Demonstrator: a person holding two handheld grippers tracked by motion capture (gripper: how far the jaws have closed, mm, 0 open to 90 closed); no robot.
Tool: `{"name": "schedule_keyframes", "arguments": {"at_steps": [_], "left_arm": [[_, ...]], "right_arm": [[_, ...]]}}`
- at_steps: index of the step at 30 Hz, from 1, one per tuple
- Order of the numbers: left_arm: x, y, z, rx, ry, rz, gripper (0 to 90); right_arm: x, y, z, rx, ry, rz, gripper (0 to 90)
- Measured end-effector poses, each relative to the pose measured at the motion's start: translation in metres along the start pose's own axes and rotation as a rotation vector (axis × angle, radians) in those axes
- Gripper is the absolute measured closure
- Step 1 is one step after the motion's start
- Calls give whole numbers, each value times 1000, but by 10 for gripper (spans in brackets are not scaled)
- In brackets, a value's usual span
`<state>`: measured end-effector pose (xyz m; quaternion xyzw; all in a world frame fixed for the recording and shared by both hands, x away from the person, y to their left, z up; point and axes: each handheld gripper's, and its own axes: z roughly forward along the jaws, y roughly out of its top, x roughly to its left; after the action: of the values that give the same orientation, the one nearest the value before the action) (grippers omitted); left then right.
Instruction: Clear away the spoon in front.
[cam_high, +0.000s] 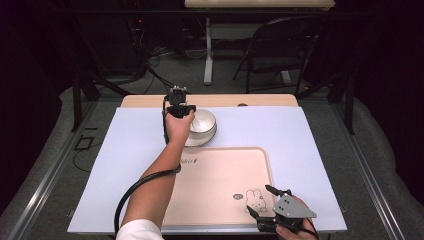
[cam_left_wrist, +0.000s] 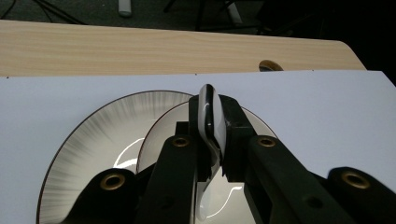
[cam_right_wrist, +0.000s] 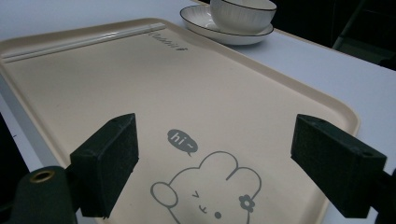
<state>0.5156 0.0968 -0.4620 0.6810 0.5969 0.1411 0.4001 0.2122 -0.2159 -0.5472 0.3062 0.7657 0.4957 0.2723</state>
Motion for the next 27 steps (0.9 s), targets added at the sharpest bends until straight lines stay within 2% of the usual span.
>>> {"name": "schedule_keyframes", "arguments": {"at_steps": [12, 27], "left_arm": [[3, 9, -15, -19, -2, -4, 848], [3, 19, -40, -50, -12, 27, 849]], "right_arm": [[0, 0, 0, 1, 0, 0, 144], [0, 0, 0, 0, -2, -5, 144]]}}
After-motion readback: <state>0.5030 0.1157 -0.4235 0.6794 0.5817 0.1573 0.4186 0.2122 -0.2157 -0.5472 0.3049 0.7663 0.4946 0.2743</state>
